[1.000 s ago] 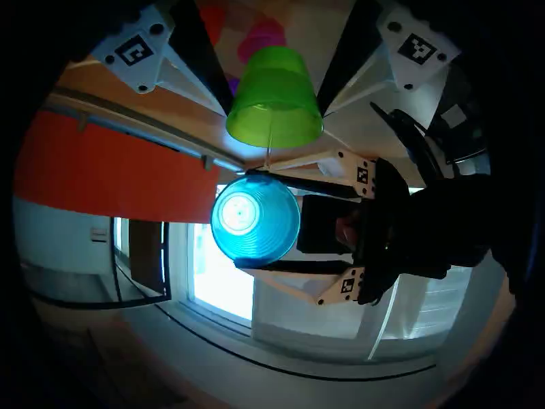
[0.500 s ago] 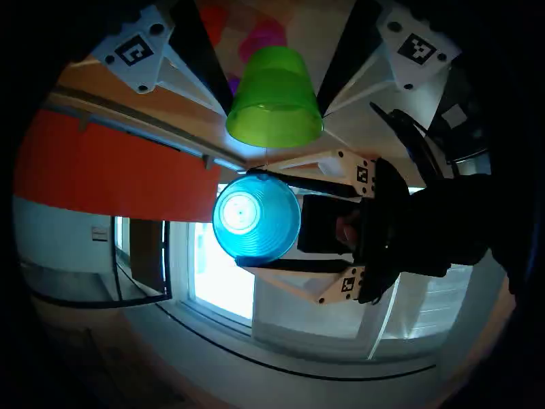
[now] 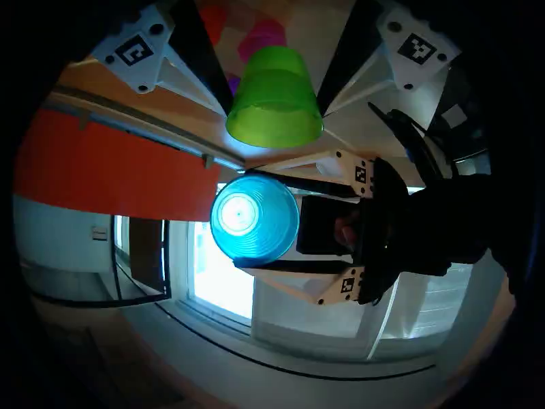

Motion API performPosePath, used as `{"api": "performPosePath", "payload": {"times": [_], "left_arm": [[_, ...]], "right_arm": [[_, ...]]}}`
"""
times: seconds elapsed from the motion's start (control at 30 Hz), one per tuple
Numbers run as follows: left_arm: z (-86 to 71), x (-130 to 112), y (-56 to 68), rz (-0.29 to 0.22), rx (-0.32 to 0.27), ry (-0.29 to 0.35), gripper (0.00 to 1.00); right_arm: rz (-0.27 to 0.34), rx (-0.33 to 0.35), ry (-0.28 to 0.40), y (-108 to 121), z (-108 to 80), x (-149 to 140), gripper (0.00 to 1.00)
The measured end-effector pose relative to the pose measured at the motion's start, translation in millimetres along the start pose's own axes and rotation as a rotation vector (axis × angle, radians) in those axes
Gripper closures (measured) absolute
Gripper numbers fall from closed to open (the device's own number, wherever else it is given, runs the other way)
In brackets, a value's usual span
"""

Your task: Pour water

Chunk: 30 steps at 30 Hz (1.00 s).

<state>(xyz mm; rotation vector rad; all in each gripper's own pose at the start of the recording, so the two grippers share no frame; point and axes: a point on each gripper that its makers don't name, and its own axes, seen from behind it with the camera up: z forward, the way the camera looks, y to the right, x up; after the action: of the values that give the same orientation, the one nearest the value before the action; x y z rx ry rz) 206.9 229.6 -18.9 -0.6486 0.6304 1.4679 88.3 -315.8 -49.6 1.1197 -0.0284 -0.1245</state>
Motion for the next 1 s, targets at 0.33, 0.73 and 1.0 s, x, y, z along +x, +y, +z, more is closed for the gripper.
{"api": "performPosePath", "payload": {"times": [0.33,0.73,1.0], "left_arm": [[2.3,-10.8,-2.8,-0.143,0.024,-0.023,0.13],[1.8,-29.6,0.9,-0.374,0.052,-0.062,0.13],[-0.1,-39.5,2.3,-0.517,0.066,-0.071,0.13]], "right_arm": [[0.002,-0.007,-0.005,0.0,-0.2,-1.8,0.12],[0.001,-0.015,-0.01,0.9,-1.2,-1.9,0.12],[0.003,-0.016,-0.009,0.7,-1.1,-0.5,0.12]]}}
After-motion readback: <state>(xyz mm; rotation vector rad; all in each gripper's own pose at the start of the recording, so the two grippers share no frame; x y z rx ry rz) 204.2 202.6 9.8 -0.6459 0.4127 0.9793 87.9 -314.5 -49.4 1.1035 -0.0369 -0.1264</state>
